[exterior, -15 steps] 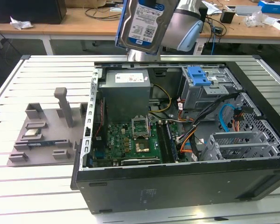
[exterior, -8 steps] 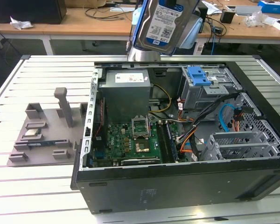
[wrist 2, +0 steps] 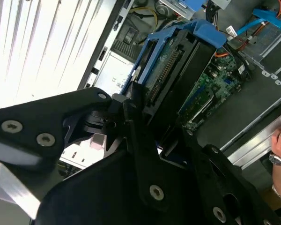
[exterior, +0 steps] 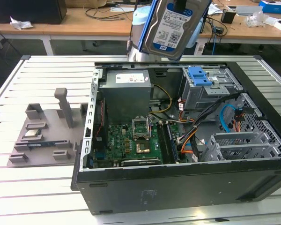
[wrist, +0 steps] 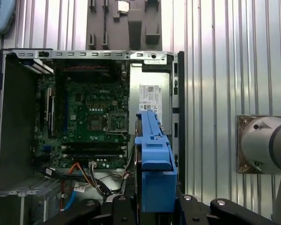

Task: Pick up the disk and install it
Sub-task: 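Pick up the disk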

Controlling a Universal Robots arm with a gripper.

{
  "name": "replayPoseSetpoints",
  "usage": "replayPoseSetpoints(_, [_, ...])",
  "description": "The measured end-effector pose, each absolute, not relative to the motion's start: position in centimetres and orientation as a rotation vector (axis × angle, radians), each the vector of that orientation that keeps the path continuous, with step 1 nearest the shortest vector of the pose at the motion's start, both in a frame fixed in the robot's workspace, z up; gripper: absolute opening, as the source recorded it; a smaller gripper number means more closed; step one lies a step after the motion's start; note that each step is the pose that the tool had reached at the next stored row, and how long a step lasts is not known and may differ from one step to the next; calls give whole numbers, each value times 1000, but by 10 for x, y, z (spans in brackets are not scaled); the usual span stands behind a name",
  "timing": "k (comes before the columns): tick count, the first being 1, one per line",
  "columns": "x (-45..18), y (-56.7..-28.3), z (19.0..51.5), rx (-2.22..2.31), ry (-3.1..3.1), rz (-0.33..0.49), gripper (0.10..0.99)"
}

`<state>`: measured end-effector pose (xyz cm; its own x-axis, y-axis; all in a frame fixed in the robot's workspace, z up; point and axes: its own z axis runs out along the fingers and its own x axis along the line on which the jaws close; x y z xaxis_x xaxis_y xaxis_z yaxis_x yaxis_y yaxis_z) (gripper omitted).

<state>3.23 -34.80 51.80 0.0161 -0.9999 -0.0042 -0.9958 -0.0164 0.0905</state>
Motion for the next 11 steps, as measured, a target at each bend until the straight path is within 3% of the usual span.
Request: replayPoseSetpoints(11, [35,-389,517,2194,-2158,-104,365])
